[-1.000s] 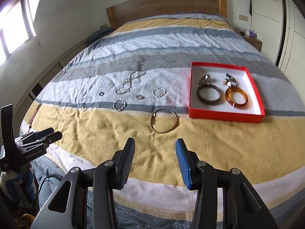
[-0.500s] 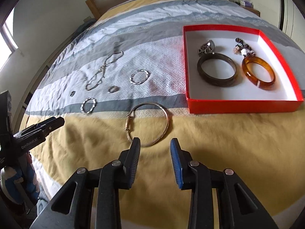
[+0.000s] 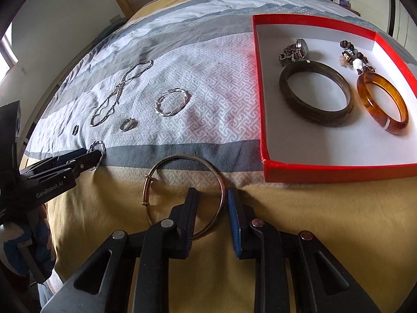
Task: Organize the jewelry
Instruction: 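Grasp a twisted silver bangle with the left tool while the right grasps a plain silver bangle, then carry both silver bangles into the red box and open both tools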
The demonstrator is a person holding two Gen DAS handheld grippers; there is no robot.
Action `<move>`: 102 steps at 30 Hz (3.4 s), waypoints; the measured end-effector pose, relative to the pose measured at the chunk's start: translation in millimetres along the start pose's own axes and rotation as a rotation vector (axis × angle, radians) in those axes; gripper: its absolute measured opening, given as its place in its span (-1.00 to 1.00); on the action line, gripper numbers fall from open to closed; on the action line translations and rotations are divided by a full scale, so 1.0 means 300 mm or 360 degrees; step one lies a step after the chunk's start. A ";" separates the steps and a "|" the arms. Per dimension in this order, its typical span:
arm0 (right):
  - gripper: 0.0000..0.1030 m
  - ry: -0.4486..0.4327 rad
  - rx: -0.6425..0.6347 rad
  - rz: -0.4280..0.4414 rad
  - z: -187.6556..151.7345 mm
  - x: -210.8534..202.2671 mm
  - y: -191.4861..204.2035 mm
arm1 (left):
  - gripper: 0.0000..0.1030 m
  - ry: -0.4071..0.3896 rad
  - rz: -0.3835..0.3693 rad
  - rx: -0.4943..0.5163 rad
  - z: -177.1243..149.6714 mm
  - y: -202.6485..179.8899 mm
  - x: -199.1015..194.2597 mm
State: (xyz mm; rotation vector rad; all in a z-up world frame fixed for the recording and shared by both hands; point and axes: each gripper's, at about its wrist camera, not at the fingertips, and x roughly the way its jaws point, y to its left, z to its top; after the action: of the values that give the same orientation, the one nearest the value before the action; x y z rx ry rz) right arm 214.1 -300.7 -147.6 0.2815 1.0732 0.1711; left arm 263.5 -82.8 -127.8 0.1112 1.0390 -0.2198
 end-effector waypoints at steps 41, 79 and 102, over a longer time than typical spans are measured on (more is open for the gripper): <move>-0.90 -0.0189 -0.0363 -0.0333 -0.016 -0.174 0.184 | -0.88 -0.0065 0.0078 0.0073 -0.054 -0.026 -0.138; -0.90 -0.0357 -0.0037 -0.0563 0.176 -0.370 -0.440 | -0.88 -0.0146 -0.0284 0.0478 0.217 -0.799 -0.082; -0.26 -0.0251 -0.0039 -0.0543 0.148 -0.321 -0.496 | -0.85 -0.0090 -0.0327 0.0474 0.171 -0.822 -0.044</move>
State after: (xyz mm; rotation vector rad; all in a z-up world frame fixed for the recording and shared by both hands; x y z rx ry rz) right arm 208.4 -475.0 -92.7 0.0854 0.9461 -0.1415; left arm 242.7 -330.9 -87.4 0.2663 0.9564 -0.5614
